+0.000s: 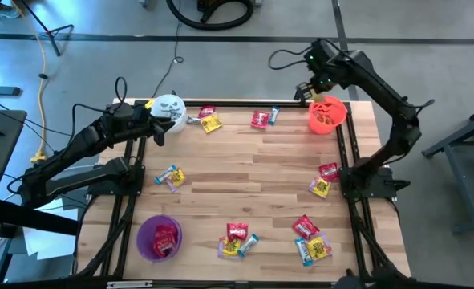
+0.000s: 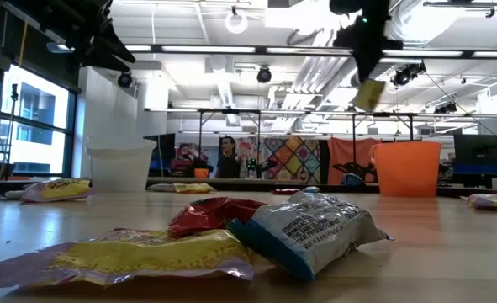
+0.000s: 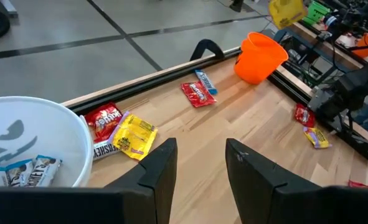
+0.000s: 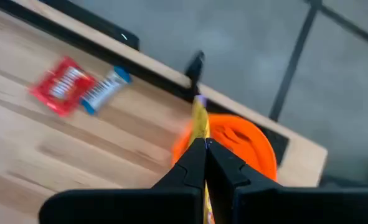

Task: Sort candy
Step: Put the yellow candy into the orange bucket

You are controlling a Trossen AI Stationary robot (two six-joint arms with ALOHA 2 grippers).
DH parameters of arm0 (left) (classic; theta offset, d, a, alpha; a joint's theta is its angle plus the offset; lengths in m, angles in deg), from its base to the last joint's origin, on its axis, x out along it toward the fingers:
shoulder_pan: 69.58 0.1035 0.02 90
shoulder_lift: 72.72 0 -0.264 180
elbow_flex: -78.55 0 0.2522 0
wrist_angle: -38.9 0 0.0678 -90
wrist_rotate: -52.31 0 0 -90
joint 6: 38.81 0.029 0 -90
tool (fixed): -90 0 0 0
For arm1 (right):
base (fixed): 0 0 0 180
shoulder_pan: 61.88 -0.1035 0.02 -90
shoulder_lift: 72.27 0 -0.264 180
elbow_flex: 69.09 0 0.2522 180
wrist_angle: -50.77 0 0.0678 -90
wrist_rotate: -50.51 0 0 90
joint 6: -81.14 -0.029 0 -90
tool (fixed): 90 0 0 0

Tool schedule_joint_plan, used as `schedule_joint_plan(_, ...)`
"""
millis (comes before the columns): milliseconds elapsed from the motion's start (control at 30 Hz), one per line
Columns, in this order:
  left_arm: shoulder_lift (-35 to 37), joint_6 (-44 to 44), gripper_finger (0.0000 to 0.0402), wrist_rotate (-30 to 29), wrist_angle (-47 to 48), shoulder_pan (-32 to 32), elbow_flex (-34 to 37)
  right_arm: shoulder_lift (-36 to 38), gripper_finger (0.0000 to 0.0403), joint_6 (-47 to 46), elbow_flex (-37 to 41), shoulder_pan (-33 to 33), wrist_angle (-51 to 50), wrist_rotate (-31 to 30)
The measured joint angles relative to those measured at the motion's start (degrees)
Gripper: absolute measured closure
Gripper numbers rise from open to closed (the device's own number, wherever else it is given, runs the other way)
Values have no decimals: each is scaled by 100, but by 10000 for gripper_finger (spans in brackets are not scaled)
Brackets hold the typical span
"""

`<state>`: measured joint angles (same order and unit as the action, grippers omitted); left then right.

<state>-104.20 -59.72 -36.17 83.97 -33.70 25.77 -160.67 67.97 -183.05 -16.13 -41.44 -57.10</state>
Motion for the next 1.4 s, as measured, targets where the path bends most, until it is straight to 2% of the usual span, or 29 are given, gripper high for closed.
schedule_joint_plan(200,0,4,280,-4,-42,0,0,154,403,-1,1293,587,192,-85)
schedule_joint_plan(467,0,0,280,-4,-42,0,0,164,403,-186,3045,1243,1851,20)
schedule_joint_plan(700,-5,0,280,-4,-40,2,0,134,399,-479,3289,1257,2379,-43)
schedule_joint_plan(867,-11,0,280,31,-36,2,0,146,349,-487,3254,1258,2054,26)
schedule_joint_plan(933,-11,0,280,33,-36,0,0,146,315,-532,3077,1186,1780,47)
schedule_joint_plan(1033,-11,7,280,33,-36,1,0,216,263,-579,2711,960,1332,-228)
schedule_joint_plan(1133,-11,52,280,37,-34,2,0,439,227,-505,2346,599,1167,-219)
schedule_joint_plan(1200,-11,51,280,38,-34,1,0,679,215,-687,2212,303,1029,65)
schedule_joint_plan(1267,-11,40,280,109,-30,1,0,1022,212,-914,2246,-71,1019,598)
schedule_joint_plan(1400,-11,52,280,326,-29,0,0,1789,211,-1410,2897,-1094,1021,1286)
